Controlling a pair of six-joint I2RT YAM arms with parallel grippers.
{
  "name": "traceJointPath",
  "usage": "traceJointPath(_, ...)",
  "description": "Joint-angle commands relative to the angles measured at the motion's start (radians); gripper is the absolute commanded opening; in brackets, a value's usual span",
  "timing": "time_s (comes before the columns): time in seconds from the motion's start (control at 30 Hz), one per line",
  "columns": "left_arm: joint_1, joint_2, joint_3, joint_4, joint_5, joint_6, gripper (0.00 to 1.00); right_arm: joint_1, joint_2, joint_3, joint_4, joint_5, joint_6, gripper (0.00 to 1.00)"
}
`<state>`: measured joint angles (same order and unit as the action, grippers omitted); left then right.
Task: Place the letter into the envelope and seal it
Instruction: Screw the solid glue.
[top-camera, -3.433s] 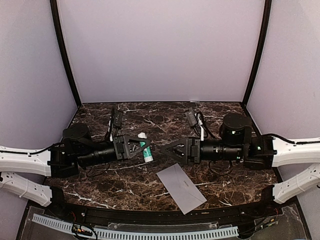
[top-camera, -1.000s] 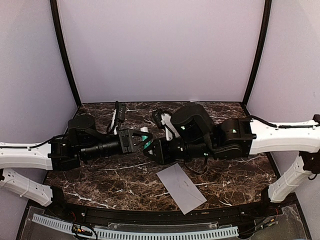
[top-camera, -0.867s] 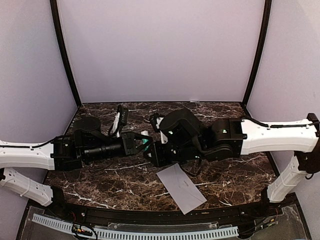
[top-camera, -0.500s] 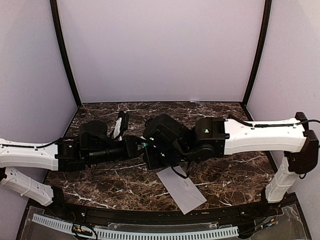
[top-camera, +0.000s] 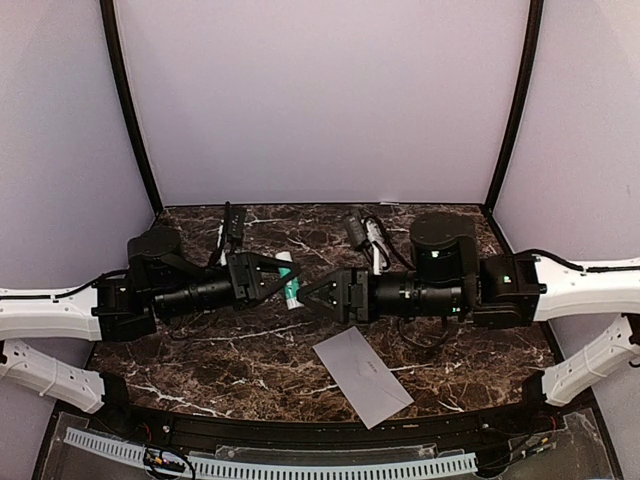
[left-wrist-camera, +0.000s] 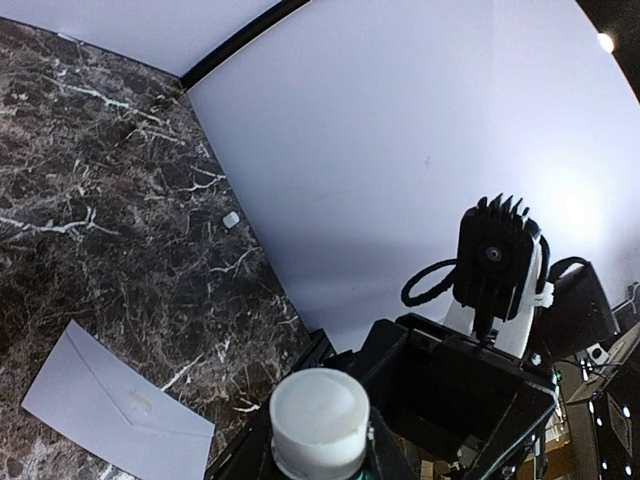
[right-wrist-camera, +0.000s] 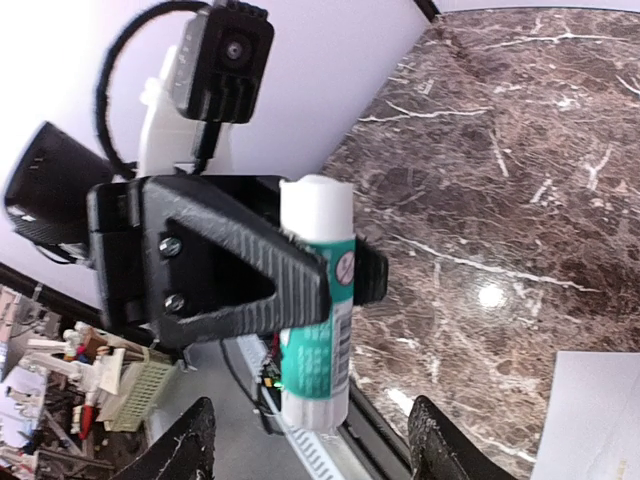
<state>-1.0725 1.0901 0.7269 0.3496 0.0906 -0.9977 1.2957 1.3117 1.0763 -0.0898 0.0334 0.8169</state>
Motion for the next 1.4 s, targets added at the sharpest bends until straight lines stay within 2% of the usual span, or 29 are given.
traceJointPath(0.0, 0.025, -0.072, -0.035, 0.144, 0.102, 0.033, 0.0, -0.023, -0.117, -0.083, 0.246, -0.162, -0.038, 0.68)
traceJointPath(0.13, 0.029, -0.089, -0.048, 0.272, 0.221, 0.071, 0.0, -0.037, -0.187, -0.173, 0.401, -0.246, -0.051, 0.77)
traceJointPath(0.23, 0.029, -0.085, -0.049, 0.357, 0.319, 0.084, 0.0, -0.037, -0.195, -0.217, 0.522, -0.309, -0.052, 0.79)
traceJointPath(0.33, 0.029, -0.075, -0.045, 0.441, 0.374, 0.085, 0.0, -0.034, -0.16, -0.205, 0.565, -0.352, -0.047, 0.75)
traceJointPath(0.6, 0.029, -0.057, -0.043, 0.49, 0.41, 0.08, 0.0, 0.002, -0.036, -0.116, 0.607, -0.409, -0.057, 0.67)
traceJointPath(0.93, 0.029, -0.052, -0.046, 0.502, 0.417, 0.074, 0.0, 0.013, 0.032, -0.098, 0.693, -0.43, -0.028, 0.44)
traceJointPath(1.2, 0.029, -0.047, -0.042, 0.499, 0.422, 0.079, 0.0, 0.013, 0.031, -0.103, 0.691, -0.42, -0.028, 0.21)
traceJointPath(1.37, 0.029, -0.049, -0.046, 0.495, 0.417, 0.083, 0.0, 0.014, 0.028, -0.106, 0.68, -0.41, -0.029, 0.12)
